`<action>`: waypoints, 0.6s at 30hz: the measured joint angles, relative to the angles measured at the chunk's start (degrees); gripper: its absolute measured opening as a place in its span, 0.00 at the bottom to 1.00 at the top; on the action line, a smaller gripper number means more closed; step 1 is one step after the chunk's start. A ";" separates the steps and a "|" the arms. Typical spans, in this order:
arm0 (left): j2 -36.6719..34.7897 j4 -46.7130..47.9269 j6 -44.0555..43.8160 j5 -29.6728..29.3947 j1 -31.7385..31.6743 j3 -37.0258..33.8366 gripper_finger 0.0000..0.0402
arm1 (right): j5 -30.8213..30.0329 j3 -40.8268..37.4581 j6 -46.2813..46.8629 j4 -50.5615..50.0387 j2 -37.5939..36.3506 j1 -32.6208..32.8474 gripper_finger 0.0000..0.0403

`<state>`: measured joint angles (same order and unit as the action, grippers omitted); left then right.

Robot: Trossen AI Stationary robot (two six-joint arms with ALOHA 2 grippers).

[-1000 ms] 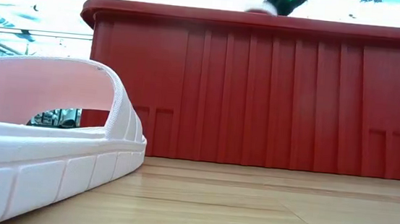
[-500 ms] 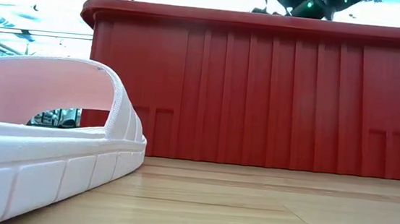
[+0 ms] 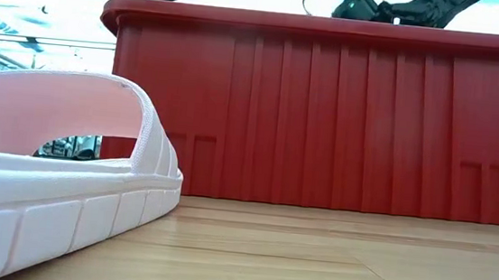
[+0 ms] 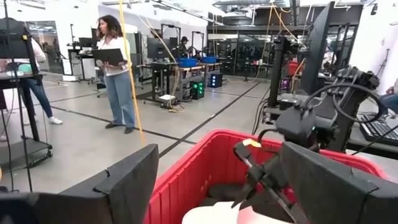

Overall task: Pick and place slides into bin
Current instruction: Put the pink slide into the red basket

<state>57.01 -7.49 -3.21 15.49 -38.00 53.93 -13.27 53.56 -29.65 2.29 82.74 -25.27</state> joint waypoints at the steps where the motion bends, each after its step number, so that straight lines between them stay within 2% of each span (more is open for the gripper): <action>1: 0.00 0.03 0.00 0.00 0.00 0.00 0.85 | -0.05 0.00 0.00 0.13 0.59 -0.18 0.01; 11: 0.00 0.51 0.01 -0.11 0.02 0.00 0.85 | 0.12 0.00 1.55 3.47 4.17 -1.98 0.01; 18: 0.00 0.41 -0.02 -0.50 0.02 0.00 0.85 | 2.94 0.00 1.94 3.56 6.78 -3.74 0.01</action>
<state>57.01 -7.09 -3.22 14.98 -37.98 53.93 -10.33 53.56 -27.71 5.85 89.52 -29.01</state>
